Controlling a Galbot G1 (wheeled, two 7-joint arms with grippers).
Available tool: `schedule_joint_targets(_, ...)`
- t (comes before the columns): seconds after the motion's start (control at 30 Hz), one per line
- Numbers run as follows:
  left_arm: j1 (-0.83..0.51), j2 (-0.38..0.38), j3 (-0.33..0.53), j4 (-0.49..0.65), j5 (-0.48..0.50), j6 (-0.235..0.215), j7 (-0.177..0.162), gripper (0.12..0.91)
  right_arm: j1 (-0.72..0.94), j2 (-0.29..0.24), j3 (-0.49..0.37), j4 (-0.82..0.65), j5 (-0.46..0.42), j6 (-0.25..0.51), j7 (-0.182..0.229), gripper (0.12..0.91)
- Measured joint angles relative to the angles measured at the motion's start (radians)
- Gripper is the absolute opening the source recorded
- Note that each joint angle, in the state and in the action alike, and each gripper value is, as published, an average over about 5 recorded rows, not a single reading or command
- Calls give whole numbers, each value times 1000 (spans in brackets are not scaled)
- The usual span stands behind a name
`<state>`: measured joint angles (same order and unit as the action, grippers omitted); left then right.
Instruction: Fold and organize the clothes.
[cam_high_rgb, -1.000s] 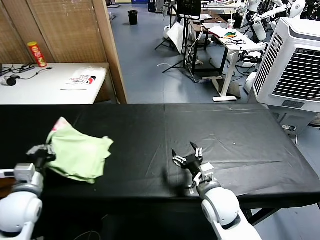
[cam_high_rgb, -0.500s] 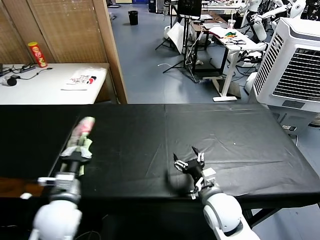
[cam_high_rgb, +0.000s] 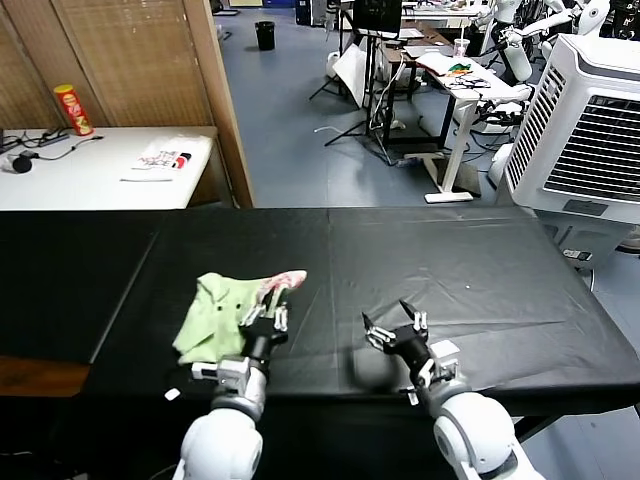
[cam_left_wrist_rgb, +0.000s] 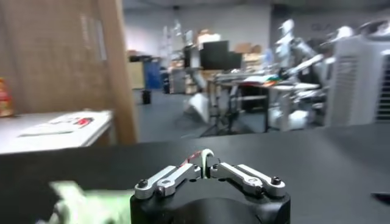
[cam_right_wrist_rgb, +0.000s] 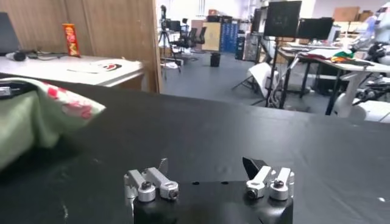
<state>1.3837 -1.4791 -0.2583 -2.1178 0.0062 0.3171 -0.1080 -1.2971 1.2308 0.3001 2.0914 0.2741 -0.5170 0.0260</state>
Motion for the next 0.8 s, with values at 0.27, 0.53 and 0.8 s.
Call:
schedule_joint_targets(0.27,19,32,-24,-33,-61,-53,58,760,52,17,-64,-21,131,-80,21,798)
schedule_joint_targets(0.53,36,59,-64,-42,-70,-70,39,798,118,68,-133,-78,229,-121,75,798)
schedule_joint_targets(0.8,45,60,-80,-34,-58,-74,35,798,116,90,-175,-105,256,-150,94,717)
